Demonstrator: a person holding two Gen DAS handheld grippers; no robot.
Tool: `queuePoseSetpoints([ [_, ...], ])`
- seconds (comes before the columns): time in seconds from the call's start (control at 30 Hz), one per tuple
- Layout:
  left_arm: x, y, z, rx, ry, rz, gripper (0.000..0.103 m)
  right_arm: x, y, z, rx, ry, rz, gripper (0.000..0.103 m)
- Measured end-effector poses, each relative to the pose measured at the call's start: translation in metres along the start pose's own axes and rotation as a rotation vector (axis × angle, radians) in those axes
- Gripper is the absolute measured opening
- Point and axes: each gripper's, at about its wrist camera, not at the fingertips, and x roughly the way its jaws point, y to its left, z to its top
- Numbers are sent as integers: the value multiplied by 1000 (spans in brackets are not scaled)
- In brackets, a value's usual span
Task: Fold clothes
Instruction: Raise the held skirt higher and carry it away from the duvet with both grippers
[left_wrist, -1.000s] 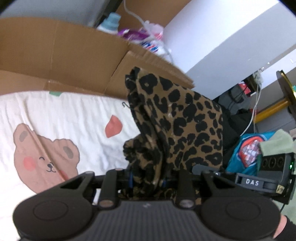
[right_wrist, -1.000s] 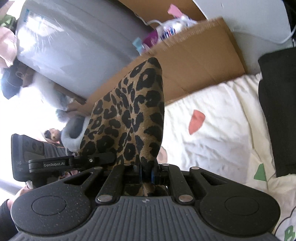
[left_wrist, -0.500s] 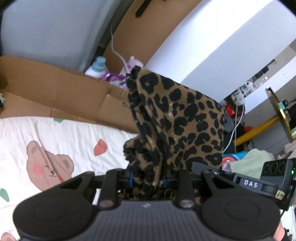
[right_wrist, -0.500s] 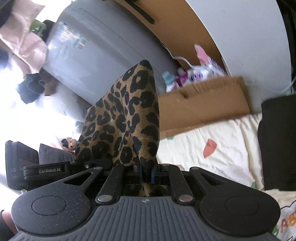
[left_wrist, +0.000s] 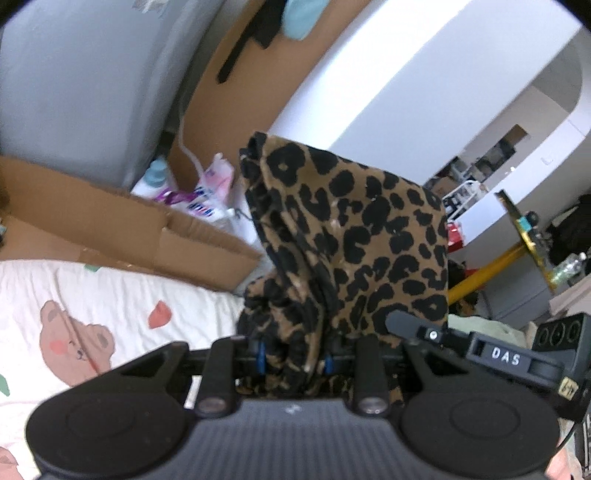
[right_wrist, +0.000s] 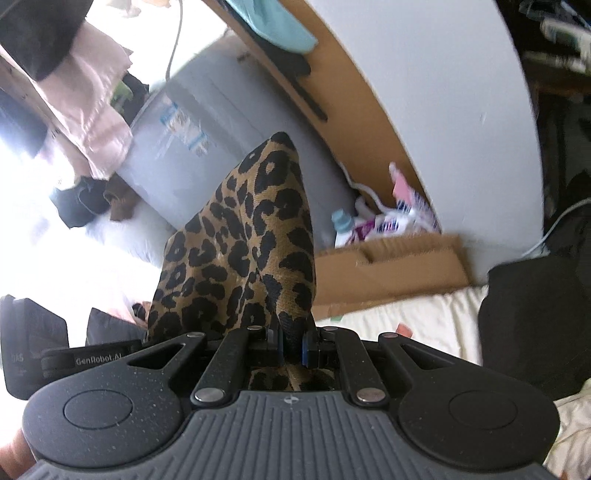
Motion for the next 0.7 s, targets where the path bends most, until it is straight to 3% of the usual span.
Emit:
queuePoseSetpoints([
  [0.3,-13,-63,8,15,-26,-56,29,-82,18,44,-50,-59,-35,7],
  [0.47,-1,-86,3,-10,-12,-97,29,-113,13,63,-74,-75,-70,8],
  [0.7,25,-116,-8,21,-2,-90,29,-138,-7,68,-107,-81,-115,8],
])
